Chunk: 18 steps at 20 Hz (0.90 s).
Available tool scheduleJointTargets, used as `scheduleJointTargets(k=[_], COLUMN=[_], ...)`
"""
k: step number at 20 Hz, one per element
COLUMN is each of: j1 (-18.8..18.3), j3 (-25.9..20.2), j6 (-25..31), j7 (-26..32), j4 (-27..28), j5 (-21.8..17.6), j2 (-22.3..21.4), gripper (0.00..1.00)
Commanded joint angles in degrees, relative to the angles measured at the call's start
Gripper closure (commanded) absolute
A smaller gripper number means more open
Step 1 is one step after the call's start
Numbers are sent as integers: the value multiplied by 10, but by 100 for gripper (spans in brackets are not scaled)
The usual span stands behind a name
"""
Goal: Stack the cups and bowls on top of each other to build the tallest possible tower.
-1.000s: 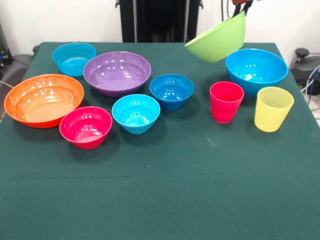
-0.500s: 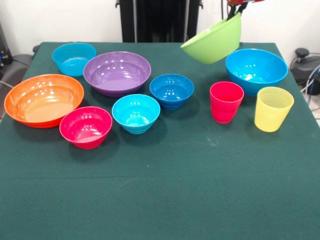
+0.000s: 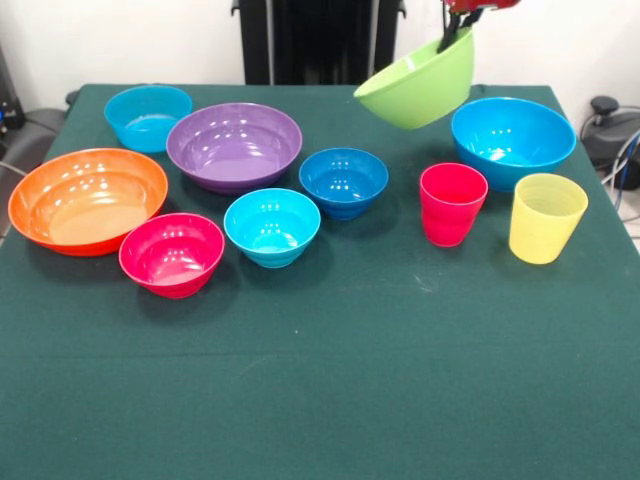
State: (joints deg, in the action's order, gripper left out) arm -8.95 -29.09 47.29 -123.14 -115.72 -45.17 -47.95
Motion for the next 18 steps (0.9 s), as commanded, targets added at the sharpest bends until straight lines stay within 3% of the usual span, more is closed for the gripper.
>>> scheduleJointTargets(k=[1,11,18], j1=[28,78,99], j3=[51,100,124], j6=[-22,-36,-35], j7=[-46,-83,-84], j4=[20,28,39], j5=[-71,-118,-116], j2=[15,19,11], gripper=[100,100,100])
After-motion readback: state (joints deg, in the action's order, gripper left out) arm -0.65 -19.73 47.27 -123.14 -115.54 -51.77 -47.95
